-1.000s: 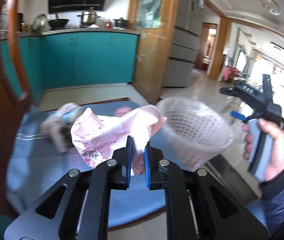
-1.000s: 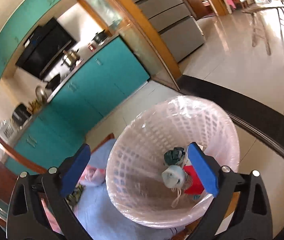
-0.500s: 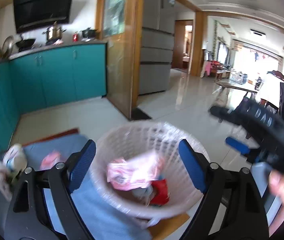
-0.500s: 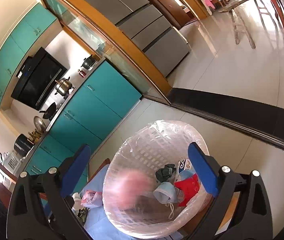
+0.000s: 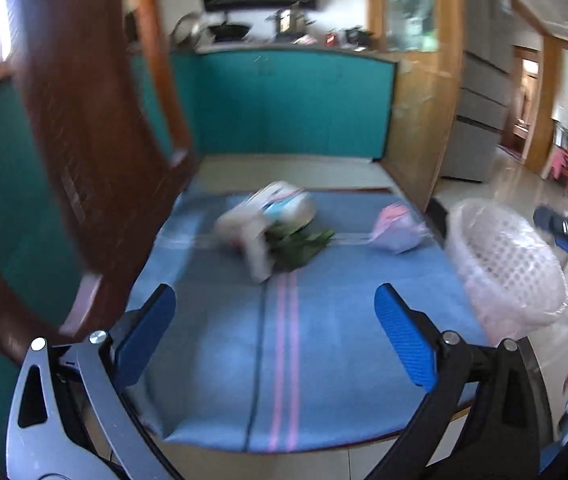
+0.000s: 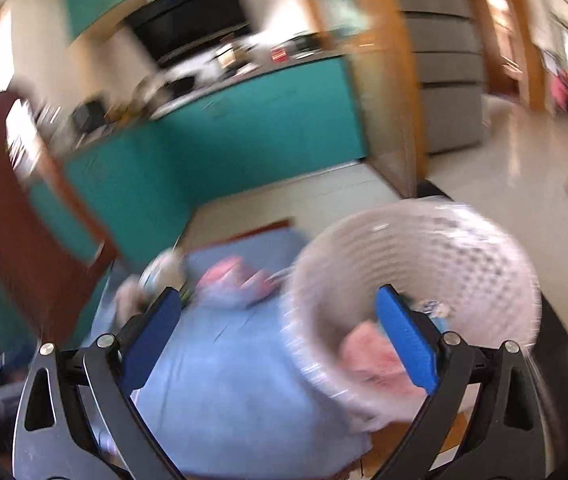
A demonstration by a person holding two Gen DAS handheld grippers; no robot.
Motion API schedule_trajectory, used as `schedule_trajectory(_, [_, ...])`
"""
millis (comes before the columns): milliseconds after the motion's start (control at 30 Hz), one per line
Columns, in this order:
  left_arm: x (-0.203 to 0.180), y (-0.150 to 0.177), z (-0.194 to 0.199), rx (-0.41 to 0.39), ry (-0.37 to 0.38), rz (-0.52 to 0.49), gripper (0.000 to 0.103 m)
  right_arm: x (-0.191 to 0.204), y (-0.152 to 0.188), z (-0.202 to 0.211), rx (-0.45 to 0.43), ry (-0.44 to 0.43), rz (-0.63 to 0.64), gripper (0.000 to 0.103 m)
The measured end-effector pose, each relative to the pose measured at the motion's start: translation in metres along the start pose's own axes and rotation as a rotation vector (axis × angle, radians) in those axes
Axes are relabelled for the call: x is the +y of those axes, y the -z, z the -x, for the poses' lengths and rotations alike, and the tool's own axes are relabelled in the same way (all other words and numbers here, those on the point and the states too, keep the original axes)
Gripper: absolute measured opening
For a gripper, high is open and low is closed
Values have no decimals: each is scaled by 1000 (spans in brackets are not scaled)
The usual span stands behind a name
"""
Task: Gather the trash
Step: 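Move both open tools back over the chair seat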
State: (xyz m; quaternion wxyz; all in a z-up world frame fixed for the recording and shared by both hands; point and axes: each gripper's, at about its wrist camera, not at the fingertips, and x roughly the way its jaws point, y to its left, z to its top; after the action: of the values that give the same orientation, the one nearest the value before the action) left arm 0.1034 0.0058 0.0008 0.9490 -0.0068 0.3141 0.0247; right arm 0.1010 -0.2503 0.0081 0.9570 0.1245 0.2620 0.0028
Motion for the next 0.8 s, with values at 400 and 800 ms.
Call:
schedule_trajectory(400, [16,6,-11,50,52,21,99,85,40,-21,98,-43,223,96])
schedule_trajectory(800, [20,3,-12,49,49,40,99,80,40,-23,102,-29,216,96])
